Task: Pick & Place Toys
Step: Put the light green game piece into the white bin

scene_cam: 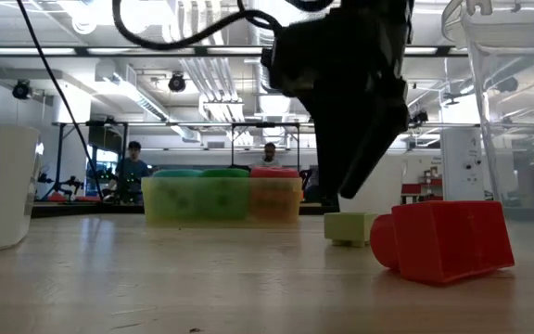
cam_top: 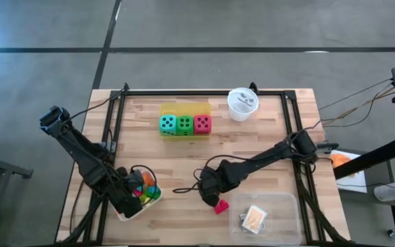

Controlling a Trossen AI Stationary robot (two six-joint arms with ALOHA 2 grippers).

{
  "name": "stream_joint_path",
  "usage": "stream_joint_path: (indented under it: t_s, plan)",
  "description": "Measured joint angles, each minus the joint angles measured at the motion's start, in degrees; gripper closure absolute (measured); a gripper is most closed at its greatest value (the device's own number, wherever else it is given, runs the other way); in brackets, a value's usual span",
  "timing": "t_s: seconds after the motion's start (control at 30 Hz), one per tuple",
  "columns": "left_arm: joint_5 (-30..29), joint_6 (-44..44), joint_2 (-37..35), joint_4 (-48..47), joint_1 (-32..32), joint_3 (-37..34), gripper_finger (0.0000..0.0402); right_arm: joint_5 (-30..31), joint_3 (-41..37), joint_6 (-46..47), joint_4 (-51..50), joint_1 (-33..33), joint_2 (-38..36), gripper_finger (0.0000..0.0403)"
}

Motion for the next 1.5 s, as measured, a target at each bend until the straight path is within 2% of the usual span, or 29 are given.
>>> stream_joint_path:
  t_s: [0.37, 0.67, 0.77, 1.03, 1.4, 1.5]
  plan:
    - [-0.14, 0.55, 0.00, -0.21, 0.00, -0.04, 0.0055, -0.03, -0.82, -1.24, 0.36, -0.73, 2.56, 0.0167]
    - [-0.46, 0.41, 0.00, -0.20, -0.04, -0.09, 0.0055, -2.16, -2.01, 2.97, 0.06, -0.73, 2.60, 0.0168]
    - [-0.50, -0.51, 0.00, -0.20, -0.04, -0.11, 0.0055, -2.16, -2.04, 3.77, 0.18, -0.73, 2.58, 0.0184]
    - [-0.87, -2.21, 0.02, -0.20, -0.02, -0.11, 0.0055, -2.01, -2.10, 4.06, 0.34, -0.73, 2.54, 0.0284]
    - [-0.95, -2.19, 0.02, -0.22, -0.02, -0.11, 0.0055, -1.87, -2.19, 2.97, 0.47, -0.73, 2.54, 0.0284]
    - [-2.95, -2.09, 0.02, -0.22, -0.02, -0.11, 0.0055, -1.44, -1.73, 2.30, 0.45, -0.69, 2.54, 0.0284]
